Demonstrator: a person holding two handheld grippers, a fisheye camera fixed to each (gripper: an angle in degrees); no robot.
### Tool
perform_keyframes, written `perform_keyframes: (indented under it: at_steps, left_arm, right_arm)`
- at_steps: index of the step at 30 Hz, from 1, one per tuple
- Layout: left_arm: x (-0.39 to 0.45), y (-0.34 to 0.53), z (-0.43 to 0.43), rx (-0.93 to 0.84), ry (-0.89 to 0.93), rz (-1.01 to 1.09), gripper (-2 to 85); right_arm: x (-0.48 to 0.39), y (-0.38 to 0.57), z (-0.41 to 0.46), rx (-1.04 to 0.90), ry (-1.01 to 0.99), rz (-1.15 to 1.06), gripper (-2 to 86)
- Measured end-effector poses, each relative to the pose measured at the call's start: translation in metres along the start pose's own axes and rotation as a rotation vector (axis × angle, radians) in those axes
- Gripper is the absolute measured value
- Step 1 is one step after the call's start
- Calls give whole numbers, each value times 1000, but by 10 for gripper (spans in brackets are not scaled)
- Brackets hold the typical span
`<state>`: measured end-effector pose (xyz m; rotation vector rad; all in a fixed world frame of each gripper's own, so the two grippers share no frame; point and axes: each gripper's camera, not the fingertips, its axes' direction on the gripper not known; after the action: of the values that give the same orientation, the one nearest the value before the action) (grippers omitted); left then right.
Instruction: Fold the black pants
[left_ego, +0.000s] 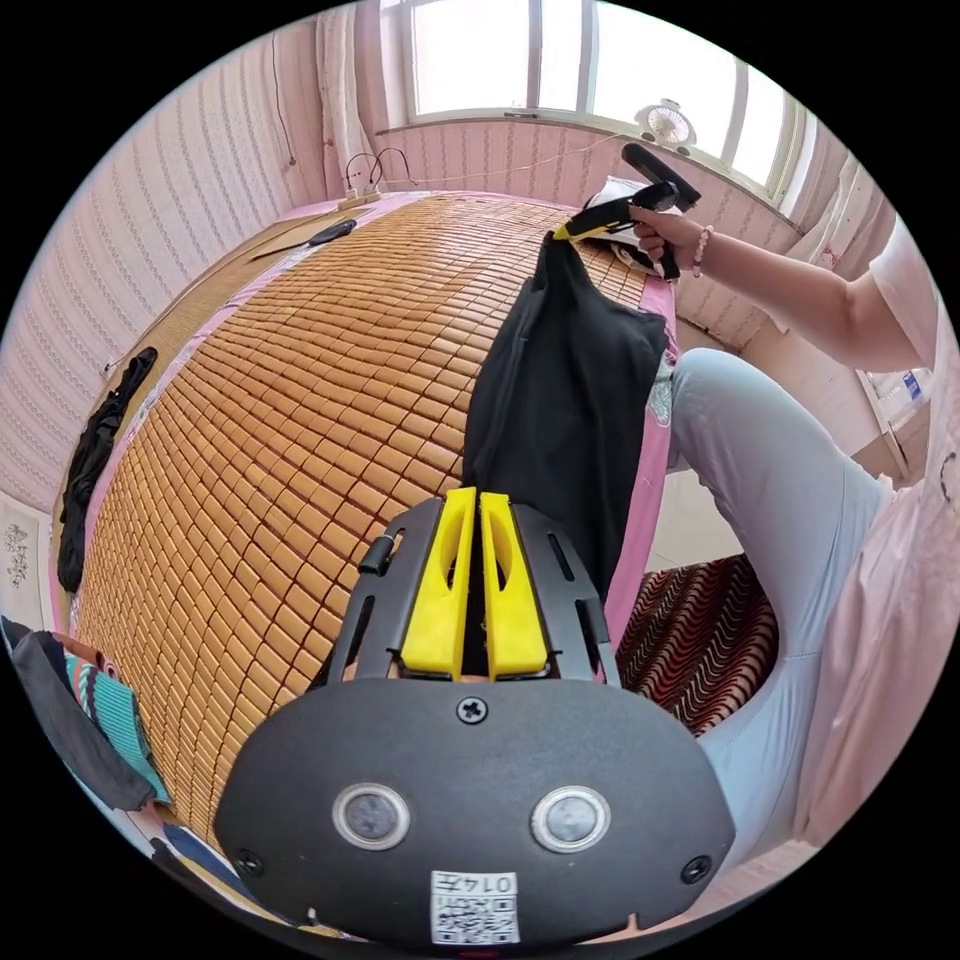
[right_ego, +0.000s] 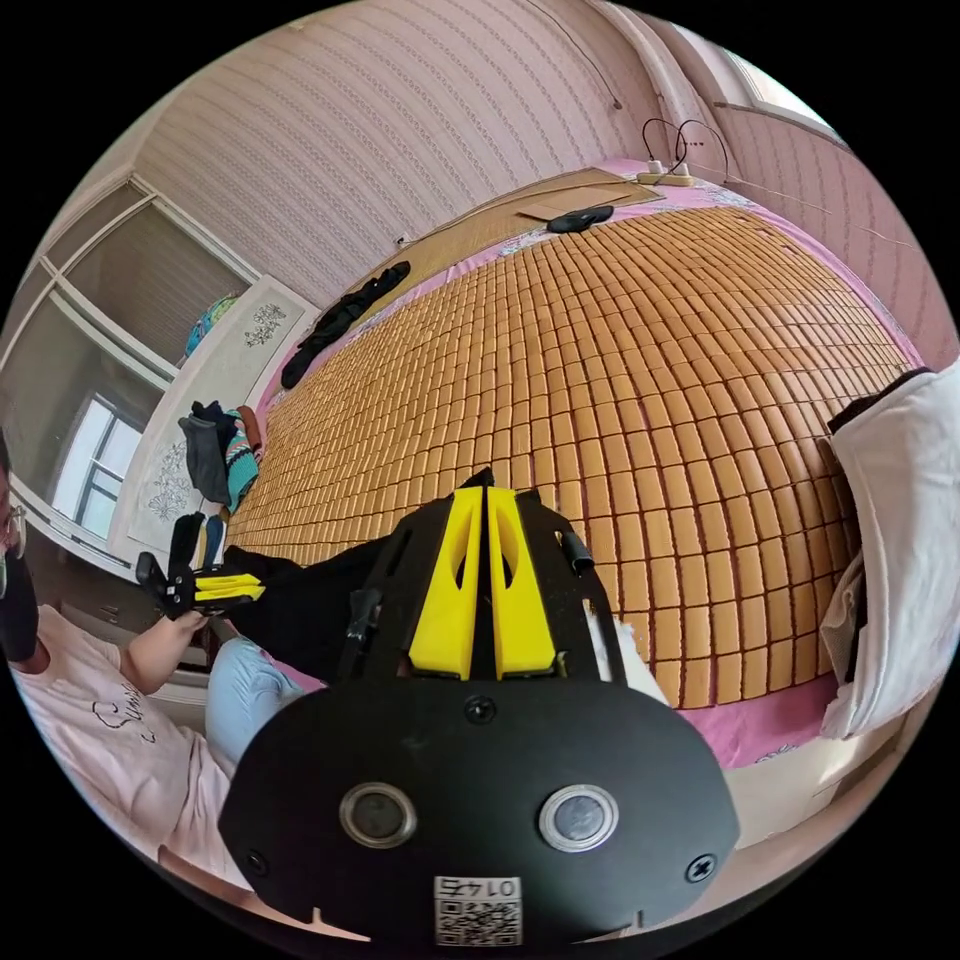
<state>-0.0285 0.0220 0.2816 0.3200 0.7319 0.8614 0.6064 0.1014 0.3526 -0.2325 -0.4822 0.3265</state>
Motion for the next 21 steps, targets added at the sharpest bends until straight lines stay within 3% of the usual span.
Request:
perform_keyframes:
  at_steps: [6,12,17,21]
  left_arm:
    - [-19,-3,10,11,31,-72,-10]
    - [-49,-28,38,-52,-26,-110,-10]
    - [-62,-35,78,-161,34,-105,-9]
    - [-58,-37,81,-162,17,-73,-10]
  right_arm:
    - [17,-23,40,-163,114,97,7]
    - [26,-15,30,-91,127,188,30]
    - [3,46,-6,-149,279,189,71]
    - [3,86,-2,-216,286,278,89]
